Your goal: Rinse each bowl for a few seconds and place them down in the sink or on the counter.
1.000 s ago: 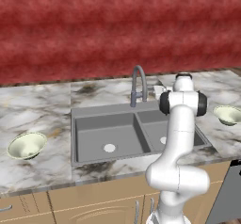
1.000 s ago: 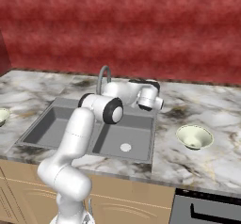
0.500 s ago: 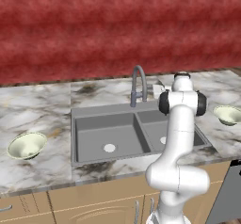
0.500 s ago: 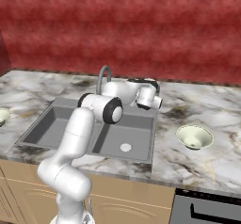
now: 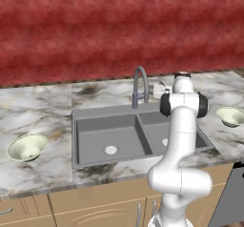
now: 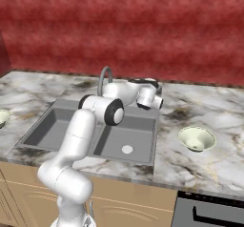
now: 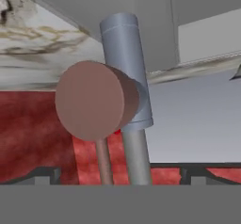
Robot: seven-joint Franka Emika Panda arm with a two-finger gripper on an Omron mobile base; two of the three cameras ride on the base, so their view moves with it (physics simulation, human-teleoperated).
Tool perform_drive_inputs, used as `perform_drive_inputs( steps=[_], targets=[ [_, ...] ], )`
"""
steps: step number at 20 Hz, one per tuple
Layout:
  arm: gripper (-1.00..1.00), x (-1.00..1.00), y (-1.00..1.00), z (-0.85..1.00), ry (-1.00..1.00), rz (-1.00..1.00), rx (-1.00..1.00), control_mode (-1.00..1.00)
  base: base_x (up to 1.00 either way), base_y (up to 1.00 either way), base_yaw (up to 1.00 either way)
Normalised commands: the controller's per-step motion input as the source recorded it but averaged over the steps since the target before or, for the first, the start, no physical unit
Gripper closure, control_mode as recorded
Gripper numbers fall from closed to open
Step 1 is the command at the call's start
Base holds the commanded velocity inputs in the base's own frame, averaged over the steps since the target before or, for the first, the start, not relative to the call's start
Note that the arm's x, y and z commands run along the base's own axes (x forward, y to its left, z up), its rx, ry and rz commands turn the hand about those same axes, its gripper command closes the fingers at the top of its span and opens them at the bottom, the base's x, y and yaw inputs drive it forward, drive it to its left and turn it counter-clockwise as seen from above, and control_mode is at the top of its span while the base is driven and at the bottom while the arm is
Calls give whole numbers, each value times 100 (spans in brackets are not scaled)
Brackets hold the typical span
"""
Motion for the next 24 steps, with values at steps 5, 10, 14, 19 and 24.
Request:
perform_drive_inputs(
  steps=[5, 10, 14, 19, 24],
  targets=[
    [-100, 29, 1, 8, 0, -5, 0, -100, 0, 0, 0],
    [-100, 21, 0, 3, 0, -3, 0, -100, 0, 0, 0],
    [-100, 37, 0, -12, 7, 0, 0, -100, 0, 0, 0],
    [-100, 33, 0, -9, 5, 0, 0, -100, 0, 0, 0],
    [100, 6, 0, 0, 2, 0, 1, -100, 0, 0, 0]
  ],
)
